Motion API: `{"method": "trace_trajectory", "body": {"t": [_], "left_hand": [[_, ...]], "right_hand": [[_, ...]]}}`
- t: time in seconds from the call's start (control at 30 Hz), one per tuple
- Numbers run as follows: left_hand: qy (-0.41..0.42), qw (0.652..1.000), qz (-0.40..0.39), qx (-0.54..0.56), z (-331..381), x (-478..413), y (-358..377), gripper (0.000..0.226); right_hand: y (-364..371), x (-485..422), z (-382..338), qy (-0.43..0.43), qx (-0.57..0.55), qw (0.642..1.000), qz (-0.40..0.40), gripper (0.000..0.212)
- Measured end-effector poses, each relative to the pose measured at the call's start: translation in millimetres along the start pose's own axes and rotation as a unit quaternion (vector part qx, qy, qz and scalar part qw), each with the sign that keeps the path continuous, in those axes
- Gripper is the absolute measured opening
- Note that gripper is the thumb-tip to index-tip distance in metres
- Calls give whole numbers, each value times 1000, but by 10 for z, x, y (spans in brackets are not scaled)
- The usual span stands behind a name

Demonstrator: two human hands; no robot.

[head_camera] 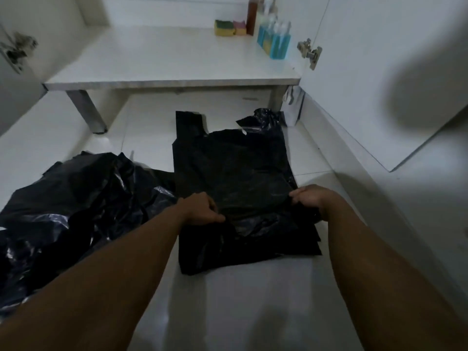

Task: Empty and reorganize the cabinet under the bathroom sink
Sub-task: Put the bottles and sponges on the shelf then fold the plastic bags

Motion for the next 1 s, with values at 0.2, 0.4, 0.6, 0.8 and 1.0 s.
{"method": "trace_trajectory", "body": {"t": [0.2, 0.4, 0.6, 0.8, 1.0], "left_hand": [[10, 994, 10, -107, 55, 76, 130, 78], [14, 983, 0, -185, -75, -8, 281, 104], [-2, 981, 63, -185, -107, 16, 316, 94], [45, 987, 49, -149, -116, 23, 396, 82], [51, 966, 157, -200, -105, 14, 346, 71]], "right_hand": [[73, -53, 150, -14, 87, 993, 73, 44], [148, -168, 271, 60, 201, 977, 44, 62], [254, -98, -44, -47, 162, 974, 151, 46], [512, -190, 152, 49, 255, 964, 62, 53], [519, -264, 85, -21, 226, 965, 132, 46]]}}
Point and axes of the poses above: each hand's wrist, its own x-axis away from the middle knuckle, its own y-axis out of the palm, z = x × y, the point moved 2 cm from there along -x, towards the middle knuckle, and after that the axes turned 3 degrees about y, right-handed, at the moved point
